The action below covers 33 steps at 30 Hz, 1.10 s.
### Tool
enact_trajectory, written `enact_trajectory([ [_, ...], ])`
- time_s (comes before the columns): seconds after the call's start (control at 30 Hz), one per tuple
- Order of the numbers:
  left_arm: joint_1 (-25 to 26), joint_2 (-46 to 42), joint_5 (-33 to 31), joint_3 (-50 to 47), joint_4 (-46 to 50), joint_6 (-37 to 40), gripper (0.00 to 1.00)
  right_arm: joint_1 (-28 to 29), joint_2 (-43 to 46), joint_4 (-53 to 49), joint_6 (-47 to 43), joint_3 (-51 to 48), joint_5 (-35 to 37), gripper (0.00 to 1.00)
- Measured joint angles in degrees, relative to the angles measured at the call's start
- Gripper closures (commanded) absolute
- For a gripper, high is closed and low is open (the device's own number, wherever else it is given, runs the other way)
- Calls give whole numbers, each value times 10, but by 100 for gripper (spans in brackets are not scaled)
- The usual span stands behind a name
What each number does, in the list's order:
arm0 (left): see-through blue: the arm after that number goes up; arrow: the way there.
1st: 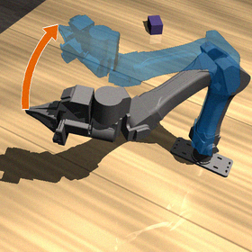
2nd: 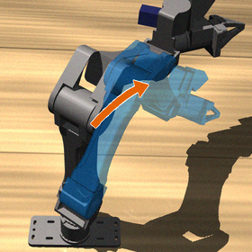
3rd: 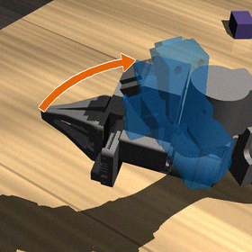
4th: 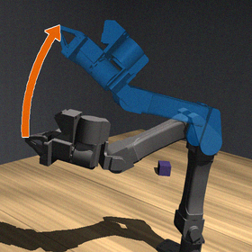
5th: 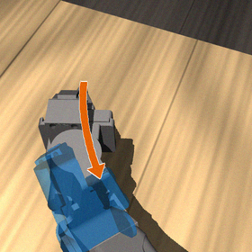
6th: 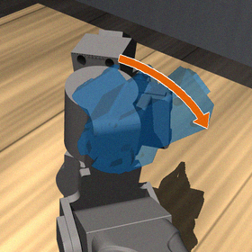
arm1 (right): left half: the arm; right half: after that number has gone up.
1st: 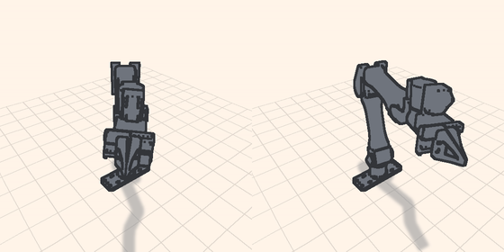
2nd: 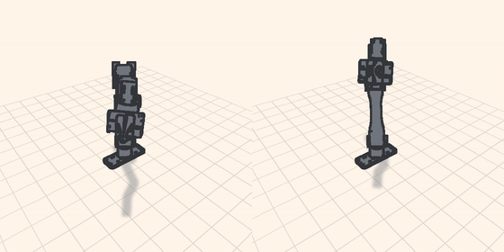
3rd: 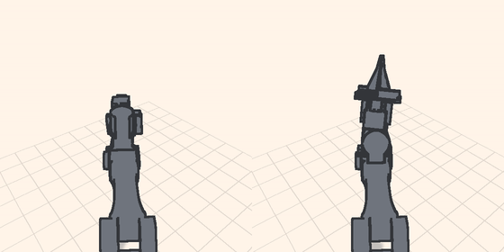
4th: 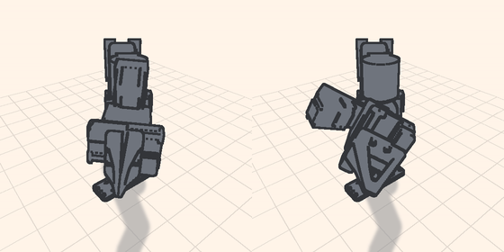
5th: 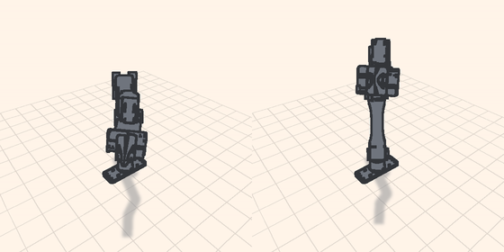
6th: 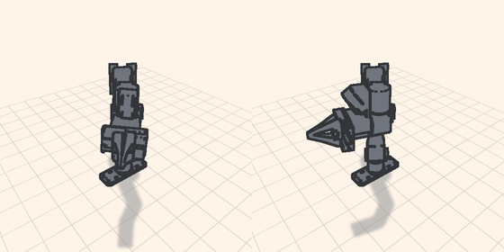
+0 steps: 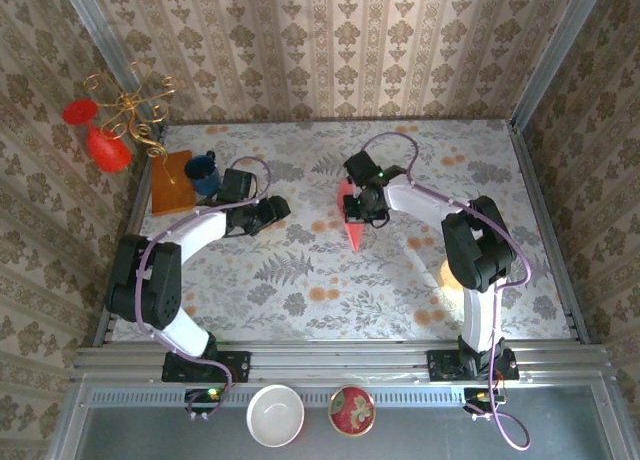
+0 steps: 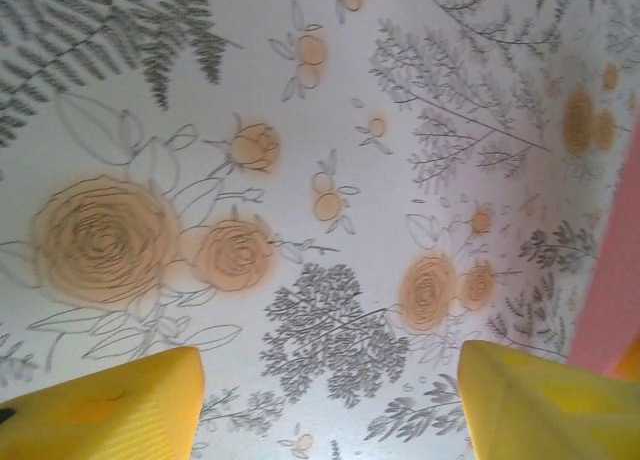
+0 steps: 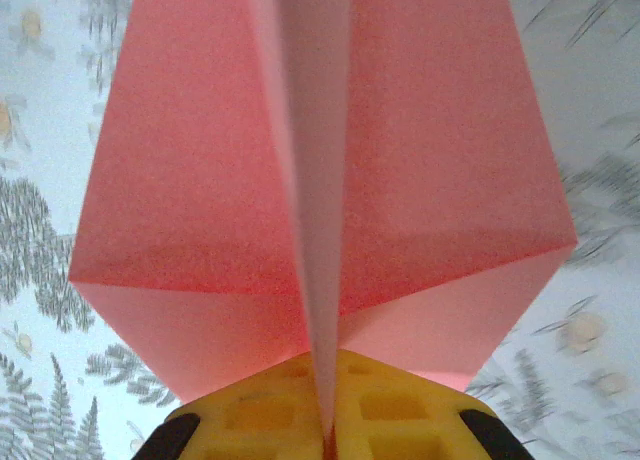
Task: Fold a paper plane with a square sheet of paper (pick it up from the middle)
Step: Move the paper plane to the top-center of the table.
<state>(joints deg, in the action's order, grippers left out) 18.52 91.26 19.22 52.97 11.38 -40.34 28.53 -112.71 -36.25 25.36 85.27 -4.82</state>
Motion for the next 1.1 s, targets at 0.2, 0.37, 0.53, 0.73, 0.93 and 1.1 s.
enact_trajectory([
  [0.2,-2,-2,-19,-12,9,9,18,-23,-52,-47,-34,68,17,83],
  [0.37,-2,-4,-28,-19,12,13,9,-19,-84,-78,-40,70,19,79],
  [0.53,-2,-13,-33,-24,14,14,3,-17,-89,-92,-40,70,19,78],
  [0.73,-2,-19,-40,-25,13,14,0,-13,-92,-93,-38,71,29,75],
  [0.93,-2,-19,-43,-29,15,14,0,-11,-98,-99,-31,71,47,72],
  [1.1,-2,-19,-43,-29,15,14,0,-9,-99,-101,-27,71,53,75],
])
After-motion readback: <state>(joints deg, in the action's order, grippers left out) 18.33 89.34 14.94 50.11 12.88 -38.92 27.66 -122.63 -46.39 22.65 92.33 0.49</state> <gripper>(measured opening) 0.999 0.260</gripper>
